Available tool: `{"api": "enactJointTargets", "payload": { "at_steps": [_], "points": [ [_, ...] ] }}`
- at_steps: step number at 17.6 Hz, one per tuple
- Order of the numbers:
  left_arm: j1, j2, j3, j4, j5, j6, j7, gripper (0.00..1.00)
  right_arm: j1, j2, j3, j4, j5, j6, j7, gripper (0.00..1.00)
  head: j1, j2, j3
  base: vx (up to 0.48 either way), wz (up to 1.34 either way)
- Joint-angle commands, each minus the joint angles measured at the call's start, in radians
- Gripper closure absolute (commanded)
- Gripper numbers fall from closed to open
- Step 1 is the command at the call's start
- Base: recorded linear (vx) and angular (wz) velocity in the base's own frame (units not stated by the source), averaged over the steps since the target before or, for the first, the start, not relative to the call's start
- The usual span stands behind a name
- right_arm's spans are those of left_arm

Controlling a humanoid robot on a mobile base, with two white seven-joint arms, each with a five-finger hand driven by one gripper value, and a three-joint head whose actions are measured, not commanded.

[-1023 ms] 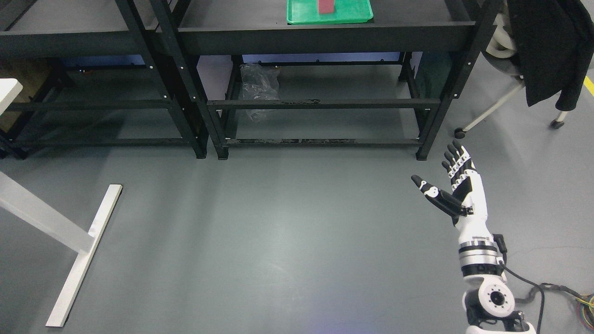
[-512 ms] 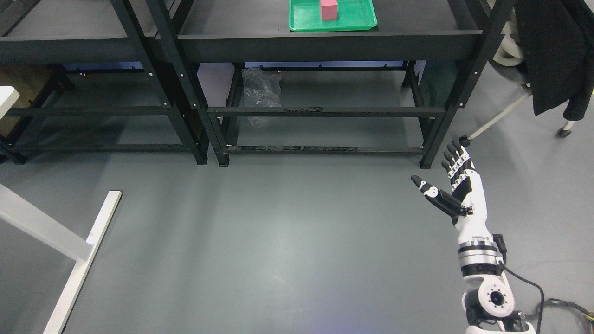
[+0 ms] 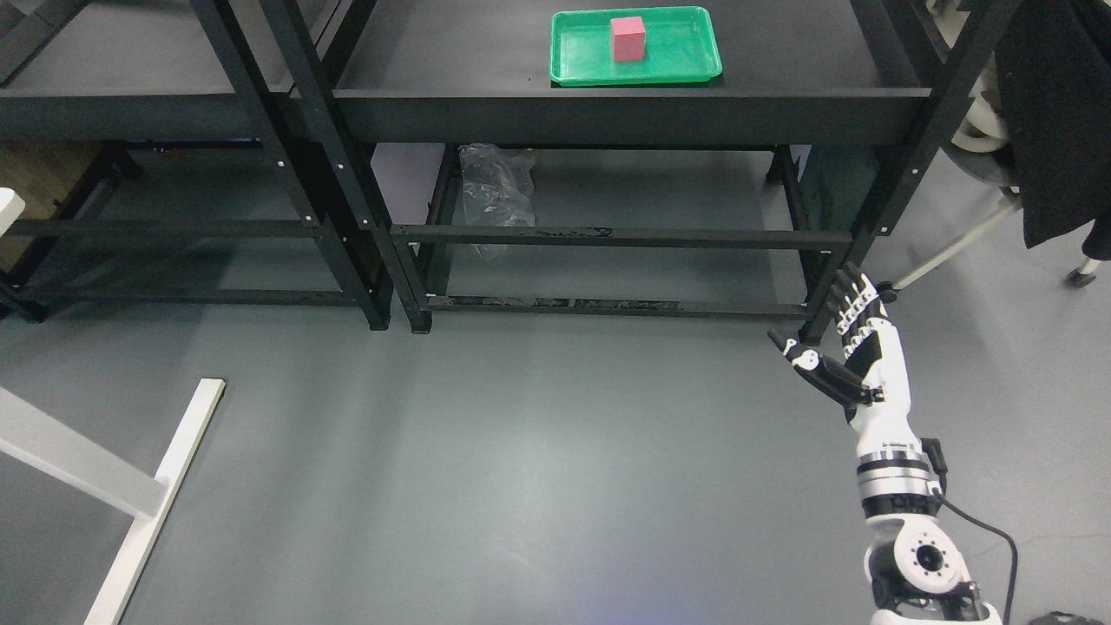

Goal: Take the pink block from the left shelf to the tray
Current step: 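Drive toward the shelf holding the green tray with pink cube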

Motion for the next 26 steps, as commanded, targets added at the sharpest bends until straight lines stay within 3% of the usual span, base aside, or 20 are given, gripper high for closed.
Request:
{"api": "enactJointTargets", "payload": {
  "at_steps": [1,4,6,14,17,22,24,26],
  "points": [
    [0.020,0.017,0.000,-0.017,0.000,0.000,0.000,0.00,0.000,-0.017,-0.033,-0.002,0.000,-0.010,0.000,0.00,0.0000,0.000,0.000,0.181,0.01],
    [0.020,0.017,0.000,-0.017,0.000,0.000,0.000,0.00,0.000,-0.017,-0.032,-0.002,0.011,-0.026,0.000,0.00,0.0000,0.000,0.000,0.162,0.00],
    [0.020,0.017,0.000,-0.017,0.000,0.000,0.000,0.00,-0.003,-0.017,-0.032,-0.001,0.110,-0.032,-0.009,0.00,0.0000,0.000,0.000,0.158,0.00],
    [0.020,0.017,0.000,-0.017,0.000,0.000,0.000,0.00,-0.056,-0.017,-0.009,-0.002,0.903,-0.037,-0.070,0.01,0.0000,0.000,0.000,0.164,0.00],
    [0.020,0.017,0.000,-0.017,0.000,0.000,0.000,0.00,-0.087,-0.017,0.017,-0.002,1.115,-0.035,-0.075,0.01,0.0000,0.000,0.000,0.192,0.00],
    [0.020,0.017,0.000,-0.017,0.000,0.000,0.000,0.00,-0.087,-0.017,0.052,-0.002,1.162,-0.052,-0.090,0.01,0.0000,0.000,0.000,0.197,0.03],
    [0.020,0.017,0.000,-0.017,0.000,0.000,0.000,0.00,-0.085,-0.017,0.052,-0.004,1.113,-0.146,-0.121,0.01,0.0000,0.000,0.000,0.219,0.03],
    [0.020,0.017,0.000,-0.017,0.000,0.000,0.000,0.00,-0.076,-0.017,0.054,-0.004,1.129,-0.176,-0.174,0.01,0.0000,0.000,0.000,0.213,0.02]
  ]
}}
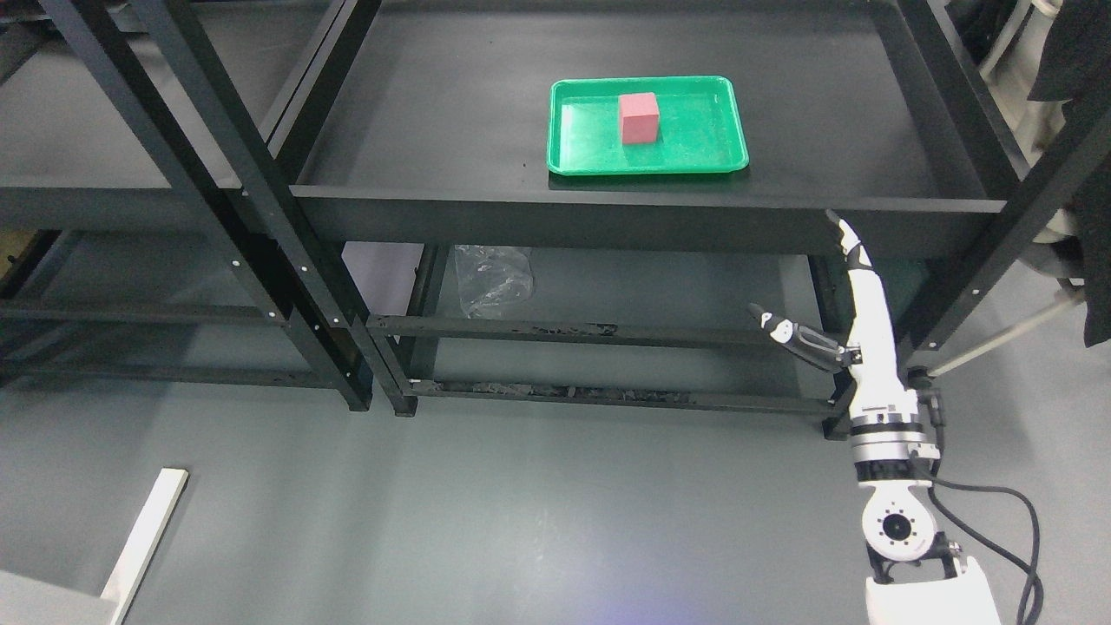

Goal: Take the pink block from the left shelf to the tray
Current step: 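Drive toward the shelf holding the green tray with pink cube, then reach the right hand over the green tray toward the pink cube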

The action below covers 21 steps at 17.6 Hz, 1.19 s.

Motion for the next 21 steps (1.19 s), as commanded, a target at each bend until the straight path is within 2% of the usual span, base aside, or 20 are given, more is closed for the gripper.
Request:
{"api": "enactJointTargets", "payload": {
  "at_steps": [1,3,5,12,17,21],
  "points": [
    [0.020,0.017,0.000,-0.017,0.000,0.000,0.000,0.00,0.015,-0.017,0.030,-0.003,0.595,-0.065,-0.098,0.01,0.0000,0.000,0.000,0.245,0.02],
    [0.020,0.017,0.000,-0.017,0.000,0.000,0.000,0.00,0.029,-0.017,0.033,-0.005,0.685,-0.074,-0.207,0.01,0.0000,0.000,0.000,0.242,0.01],
    [0.020,0.017,0.000,-0.017,0.000,0.000,0.000,0.00,0.047,-0.017,0.054,-0.005,0.739,-0.076,-0.243,0.01,0.0000,0.000,0.000,0.240,0.02],
    [0.020,0.017,0.000,-0.017,0.000,0.000,0.000,0.00,0.054,-0.017,0.067,-0.003,0.737,-0.080,-0.190,0.00,0.0000,0.000,0.000,0.250,0.05],
    [0.020,0.017,0.000,-0.017,0.000,0.000,0.000,0.00,0.014,-0.017,0.067,0.001,0.877,0.056,-0.189,0.01,0.0000,0.000,0.000,0.233,0.05],
    [0.020,0.017,0.000,-0.017,0.000,0.000,0.000,0.00,0.012,-0.017,0.085,0.001,0.842,0.095,-0.186,0.01,0.0000,0.000,0.000,0.218,0.02]
  ]
}}
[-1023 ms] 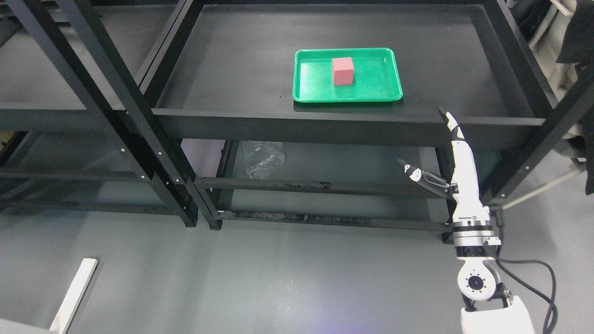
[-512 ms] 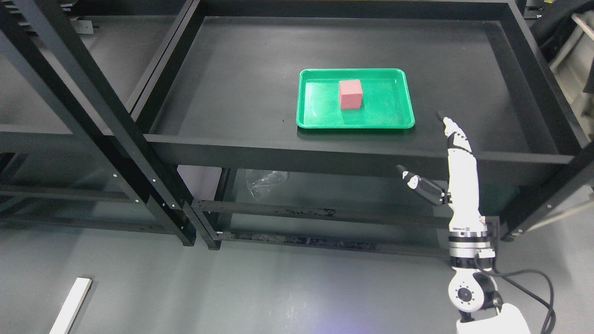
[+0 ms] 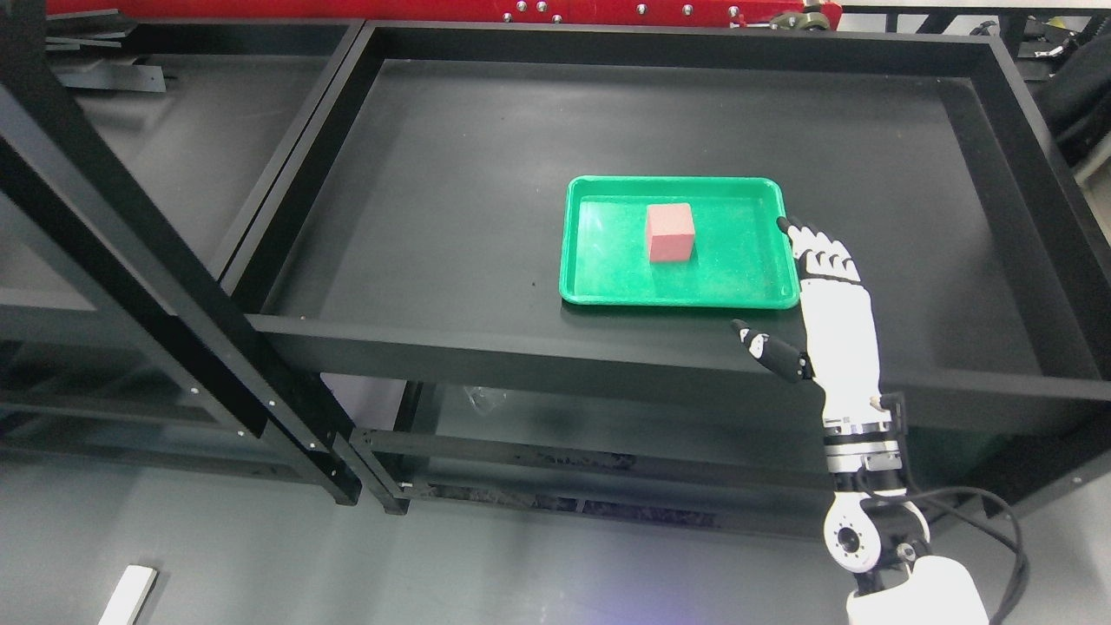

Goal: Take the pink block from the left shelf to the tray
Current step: 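Reach the right hand over the green tray toward the pink cube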

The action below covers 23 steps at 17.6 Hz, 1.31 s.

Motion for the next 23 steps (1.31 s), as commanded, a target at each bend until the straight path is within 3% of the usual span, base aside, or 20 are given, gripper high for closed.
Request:
{"api": "enactJointTargets", "payload": {
  "at_steps": [1,4,21,23],
  "points": [
    [0.020,0.017,0.000,-0.017,0.000,0.000,0.000,0.00,0.000,-0.017,0.042,0.002,0.289,0.030,0.006,0.01,0.0000,0.000,0.000,0.211,0.00],
    [0.020,0.017,0.000,-0.017,0.000,0.000,0.000,0.00,-0.015,-0.017,0.053,0.017,0.284,0.030,0.139,0.01,0.0000,0.000,0.000,0.184,0.00],
    [0.020,0.017,0.000,-0.017,0.000,0.000,0.000,0.00,-0.034,-0.017,0.073,0.051,0.218,0.028,0.175,0.01,0.0000,0.000,0.000,0.140,0.02],
    [0.020,0.017,0.000,-0.017,0.000,0.000,0.000,0.00,-0.037,-0.017,0.075,0.069,0.217,0.028,0.242,0.01,0.0000,0.000,0.000,0.127,0.00]
  ]
}}
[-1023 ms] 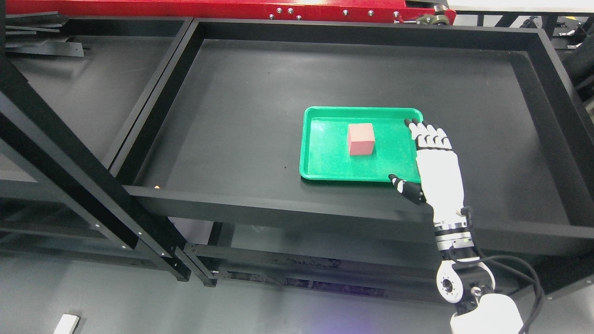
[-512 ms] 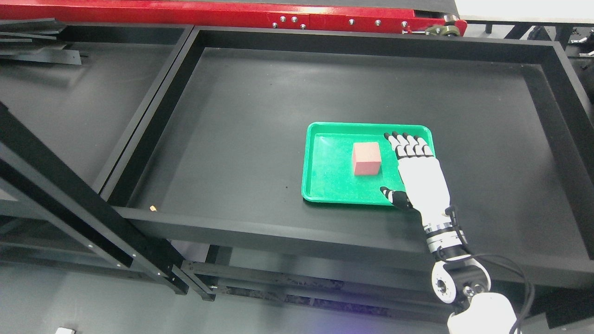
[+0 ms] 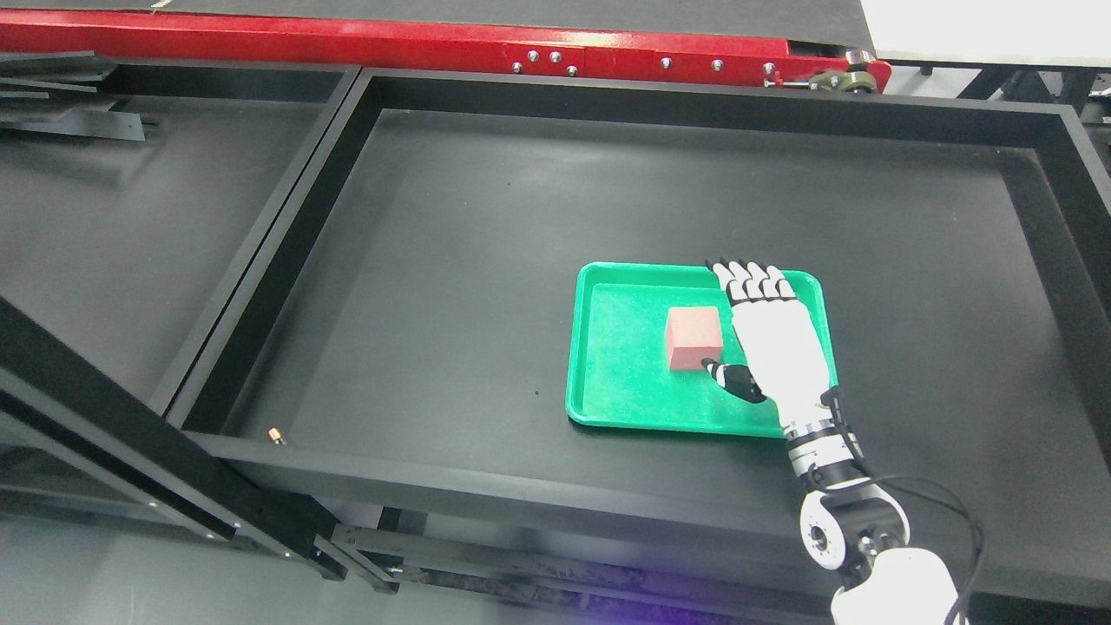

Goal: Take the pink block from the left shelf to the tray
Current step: 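Reach the right hand over the green tray toward the pink cube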

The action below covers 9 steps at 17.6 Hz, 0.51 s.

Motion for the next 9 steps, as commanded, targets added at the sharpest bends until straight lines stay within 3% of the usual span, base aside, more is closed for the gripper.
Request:
{"api": "enactJointTargets", "payload": {
  "at_steps": [1,9],
  "points": [
    [0.020,0.017,0.000,-0.017,0.000,0.000,0.000,0.00,-0.022,-0.017,0.015,0.044,-0.003,0.000,0.110,0.01,0.0000,0.000,0.000,0.108,0.00],
    [0.020,0.017,0.000,-0.017,0.000,0.000,0.000,0.00,-0.032,-0.017,0.014,0.047,-0.075,-0.001,0.163,0.01,0.0000,0.000,0.000,0.080,0.00]
  ]
}}
